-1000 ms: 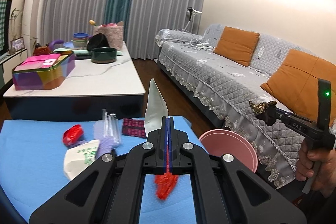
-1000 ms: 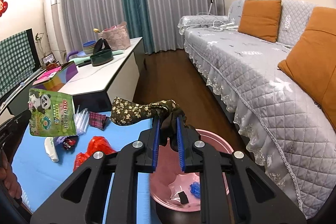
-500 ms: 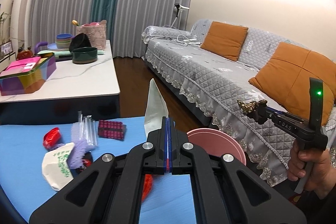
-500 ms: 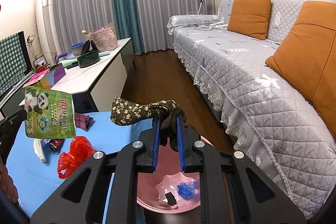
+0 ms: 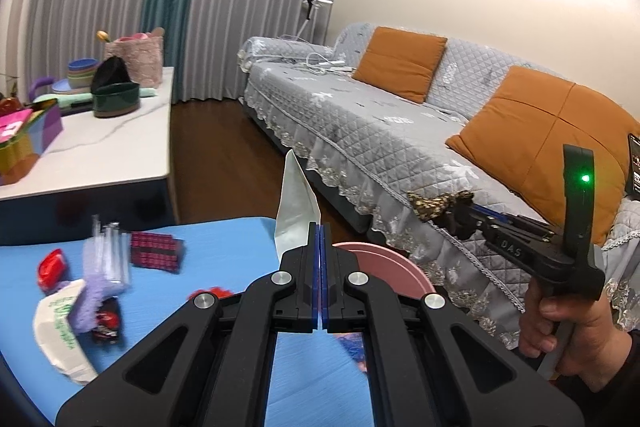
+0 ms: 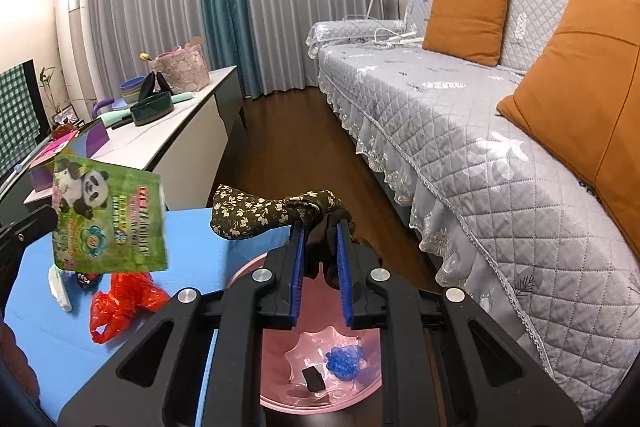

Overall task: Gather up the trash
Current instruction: 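Open both tools to drop the packet and cloth into the pink bin, then move the left tool to the white paper bag while the right tool approaches the red plastic bag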

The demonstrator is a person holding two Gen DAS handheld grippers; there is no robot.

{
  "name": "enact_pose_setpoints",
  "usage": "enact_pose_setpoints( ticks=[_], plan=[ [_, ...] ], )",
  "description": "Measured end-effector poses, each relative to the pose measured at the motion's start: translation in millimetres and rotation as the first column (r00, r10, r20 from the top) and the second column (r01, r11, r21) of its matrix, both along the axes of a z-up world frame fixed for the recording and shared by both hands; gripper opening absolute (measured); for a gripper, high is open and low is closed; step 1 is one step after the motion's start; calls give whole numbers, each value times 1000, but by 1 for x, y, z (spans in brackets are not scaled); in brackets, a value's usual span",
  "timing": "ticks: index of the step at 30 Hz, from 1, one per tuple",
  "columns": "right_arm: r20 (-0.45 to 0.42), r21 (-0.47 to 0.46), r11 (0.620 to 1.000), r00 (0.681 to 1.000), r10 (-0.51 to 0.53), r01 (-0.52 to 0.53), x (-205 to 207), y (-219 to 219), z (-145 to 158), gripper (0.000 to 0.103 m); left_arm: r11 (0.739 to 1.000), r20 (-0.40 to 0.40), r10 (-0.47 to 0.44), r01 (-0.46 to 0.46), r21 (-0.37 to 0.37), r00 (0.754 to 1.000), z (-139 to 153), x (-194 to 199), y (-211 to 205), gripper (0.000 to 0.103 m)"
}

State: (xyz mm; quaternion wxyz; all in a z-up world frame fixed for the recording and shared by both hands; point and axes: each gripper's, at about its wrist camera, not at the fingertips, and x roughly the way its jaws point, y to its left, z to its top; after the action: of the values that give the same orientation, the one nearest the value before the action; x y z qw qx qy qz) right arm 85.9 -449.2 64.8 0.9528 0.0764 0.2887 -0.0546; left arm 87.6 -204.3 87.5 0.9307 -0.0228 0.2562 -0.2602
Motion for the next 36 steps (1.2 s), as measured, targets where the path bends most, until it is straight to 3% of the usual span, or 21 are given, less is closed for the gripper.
enact_pose_setpoints(
  ticks=[10,20,23,24,26,28,36],
  plan=[
    [-25,9,1000,1000,-15,15,10,-10,-12,16,998,-71,-58,59,22,996,-34,22,-49,0],
    [-39,24,999,999,-27,28,12,-16,-17,17,996,-121,-79,85,42,990,-58,33,-71,0],
    [-44,18,999,998,-32,33,14,-17,-17,25,993,-142,-99,107,44,985,-61,35,-75,1],
    [-46,13,999,998,-38,38,14,-17,-17,38,994,-148,-94,102,49,985,-62,36,-75,1],
    [-36,5,998,998,-58,58,12,-17,-16,54,995,-159,-82,90,48,984,-63,35,-71,11],
    [-32,7,998,997,-63,63,12,-17,-14,55,997,-156,-58,67,48,986,-60,31,-62,29],
    [-7,20,999,999,-32,32,11,2,-3,56,998,-140,17,-9,57,990,-42,10,-9,29]
  ],
)
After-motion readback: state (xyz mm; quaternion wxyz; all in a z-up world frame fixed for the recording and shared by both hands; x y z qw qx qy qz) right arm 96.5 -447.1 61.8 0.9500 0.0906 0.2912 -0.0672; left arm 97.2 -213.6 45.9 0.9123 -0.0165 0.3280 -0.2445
